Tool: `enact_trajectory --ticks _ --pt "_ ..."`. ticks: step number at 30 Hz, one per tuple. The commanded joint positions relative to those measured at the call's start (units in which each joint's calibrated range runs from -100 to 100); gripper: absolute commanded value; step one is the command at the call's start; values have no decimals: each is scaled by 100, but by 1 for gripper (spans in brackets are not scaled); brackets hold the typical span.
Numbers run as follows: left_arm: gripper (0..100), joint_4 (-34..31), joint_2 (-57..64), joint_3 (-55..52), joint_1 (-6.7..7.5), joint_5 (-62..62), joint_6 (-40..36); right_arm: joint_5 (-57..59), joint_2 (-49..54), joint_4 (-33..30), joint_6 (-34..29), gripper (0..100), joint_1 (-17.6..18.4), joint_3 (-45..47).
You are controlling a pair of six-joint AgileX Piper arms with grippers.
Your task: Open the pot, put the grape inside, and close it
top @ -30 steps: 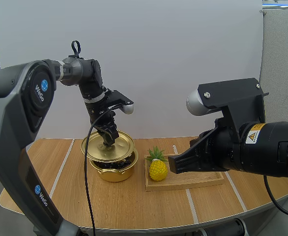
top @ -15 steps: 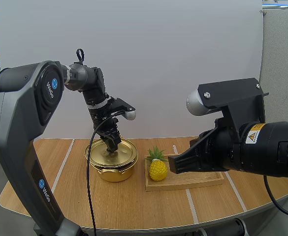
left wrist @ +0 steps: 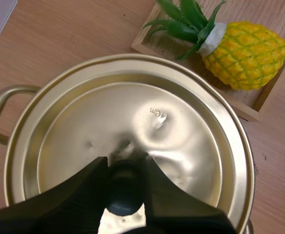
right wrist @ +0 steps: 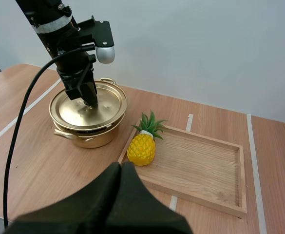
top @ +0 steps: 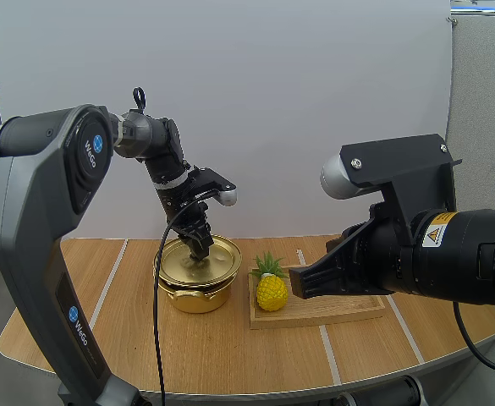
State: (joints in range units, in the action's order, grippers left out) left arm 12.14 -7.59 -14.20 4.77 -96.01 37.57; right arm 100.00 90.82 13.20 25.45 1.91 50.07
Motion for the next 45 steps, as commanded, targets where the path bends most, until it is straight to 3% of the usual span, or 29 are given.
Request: enact_trajectory --ticks 1,45 --pt "0 130 1 2 18 170 40 0 55 30 33 0 -9 16" --pt "0 -48 -304 -11 18 140 60 0 55 30 33 0 -9 16"
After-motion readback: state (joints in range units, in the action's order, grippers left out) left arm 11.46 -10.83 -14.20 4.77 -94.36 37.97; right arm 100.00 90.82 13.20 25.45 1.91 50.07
